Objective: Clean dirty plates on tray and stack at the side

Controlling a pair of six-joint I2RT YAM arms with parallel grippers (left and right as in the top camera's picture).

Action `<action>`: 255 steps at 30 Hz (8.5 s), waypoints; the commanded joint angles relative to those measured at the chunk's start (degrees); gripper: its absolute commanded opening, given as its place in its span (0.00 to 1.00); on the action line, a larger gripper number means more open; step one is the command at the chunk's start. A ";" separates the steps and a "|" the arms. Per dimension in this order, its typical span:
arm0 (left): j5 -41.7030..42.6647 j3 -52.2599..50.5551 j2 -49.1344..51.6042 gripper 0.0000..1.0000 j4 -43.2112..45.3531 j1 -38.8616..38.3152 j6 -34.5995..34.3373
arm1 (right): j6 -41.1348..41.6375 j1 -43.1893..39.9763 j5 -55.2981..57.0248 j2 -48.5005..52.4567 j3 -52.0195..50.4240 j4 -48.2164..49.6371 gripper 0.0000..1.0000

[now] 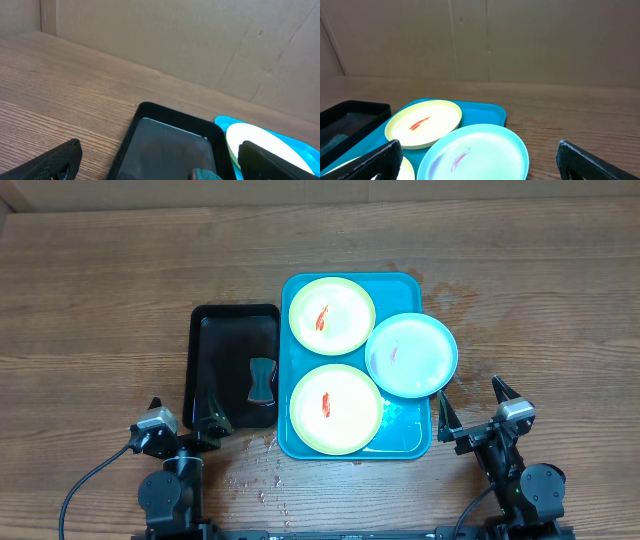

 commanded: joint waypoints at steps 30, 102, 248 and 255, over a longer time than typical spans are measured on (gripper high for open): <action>0.44 -0.17 -0.11 1.00 0.02 0.07 1.29 | 0.17 0.00 0.37 -0.35 -0.55 0.35 1.00; 0.44 -0.17 -0.11 1.00 0.02 0.07 1.29 | 0.20 0.00 0.37 -0.35 -0.55 0.35 1.00; 7.56 0.17 -0.11 1.00 2.91 0.09 0.81 | 0.00 -0.04 -1.25 -0.35 -0.55 4.13 1.00; 13.25 11.47 1.42 1.00 -6.99 0.11 1.27 | 4.31 -0.04 -3.54 -0.35 2.32 4.87 1.00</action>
